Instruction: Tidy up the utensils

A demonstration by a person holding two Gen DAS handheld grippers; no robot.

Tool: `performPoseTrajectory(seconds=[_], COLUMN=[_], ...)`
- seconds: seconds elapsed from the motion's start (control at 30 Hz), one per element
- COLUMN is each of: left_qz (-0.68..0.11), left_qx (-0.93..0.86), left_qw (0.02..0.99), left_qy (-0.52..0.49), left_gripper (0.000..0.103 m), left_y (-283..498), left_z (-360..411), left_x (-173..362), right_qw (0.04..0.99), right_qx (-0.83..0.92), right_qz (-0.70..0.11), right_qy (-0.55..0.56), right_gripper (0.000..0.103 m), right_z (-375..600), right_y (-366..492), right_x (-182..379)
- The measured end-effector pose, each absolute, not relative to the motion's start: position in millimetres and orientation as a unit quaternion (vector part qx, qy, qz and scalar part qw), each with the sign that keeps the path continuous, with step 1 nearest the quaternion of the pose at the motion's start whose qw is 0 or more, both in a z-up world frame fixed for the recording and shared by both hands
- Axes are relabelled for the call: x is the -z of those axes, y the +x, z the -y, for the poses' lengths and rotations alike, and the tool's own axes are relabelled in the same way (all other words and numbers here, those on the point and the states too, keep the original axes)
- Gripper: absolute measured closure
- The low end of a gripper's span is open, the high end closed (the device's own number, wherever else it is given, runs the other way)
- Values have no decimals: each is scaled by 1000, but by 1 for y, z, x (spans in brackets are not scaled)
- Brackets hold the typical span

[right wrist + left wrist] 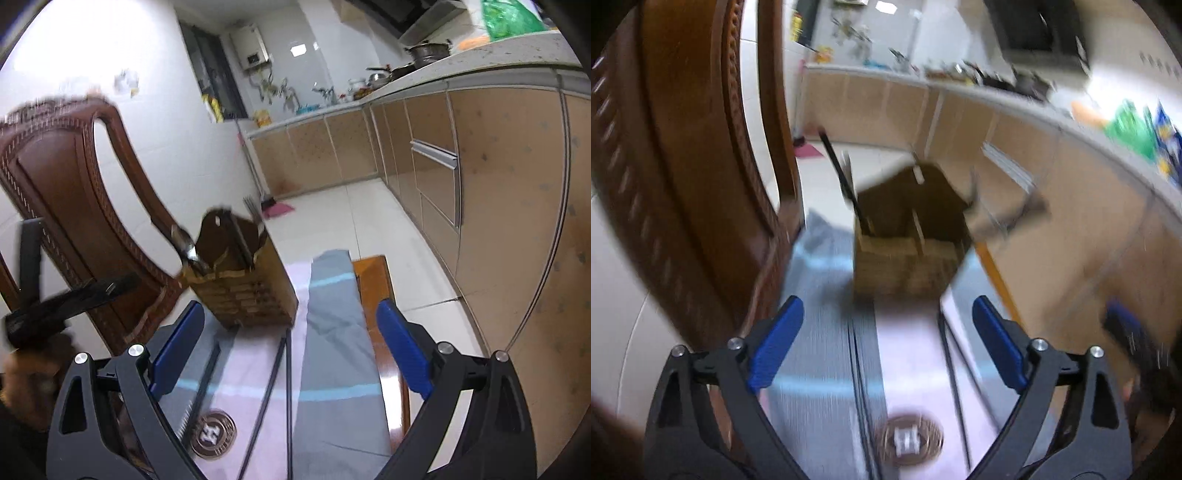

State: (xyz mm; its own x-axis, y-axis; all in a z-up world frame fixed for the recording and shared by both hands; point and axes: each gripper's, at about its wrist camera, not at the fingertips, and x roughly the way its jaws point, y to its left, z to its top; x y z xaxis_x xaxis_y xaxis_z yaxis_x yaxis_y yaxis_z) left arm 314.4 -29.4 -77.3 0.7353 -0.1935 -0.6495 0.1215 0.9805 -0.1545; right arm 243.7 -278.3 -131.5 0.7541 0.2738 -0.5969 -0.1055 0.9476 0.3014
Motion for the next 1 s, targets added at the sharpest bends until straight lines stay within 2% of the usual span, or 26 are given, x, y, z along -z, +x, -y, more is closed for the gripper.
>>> performPoseTrajectory(seconds=[0.17,0.27,0.47,0.83,1.0], left_qz=[-411,-420,-424,-418,-419], left_qx=[63,62,52,65,67], left_qw=[910,905,904,906,905], left_qy=[11,29,-15,1,3], left_gripper=[11,11,11,11,11], left_y=[280,279,287,288,289], left_z=[43,37,20,33,35], left_x=[133,146,141,138,140], right_qw=[915,913,908,904,877], right_qx=[-120,-117,-109,-100,-111], right_qz=[-380,-390,-405,-416,-467], right_qy=[68,27,9,0,-34], right_gripper=[11,11,11,11,13], right_z=[255,242,238,242,231], right_y=[239,234,233,234,242], right_x=[146,154,163,171,201])
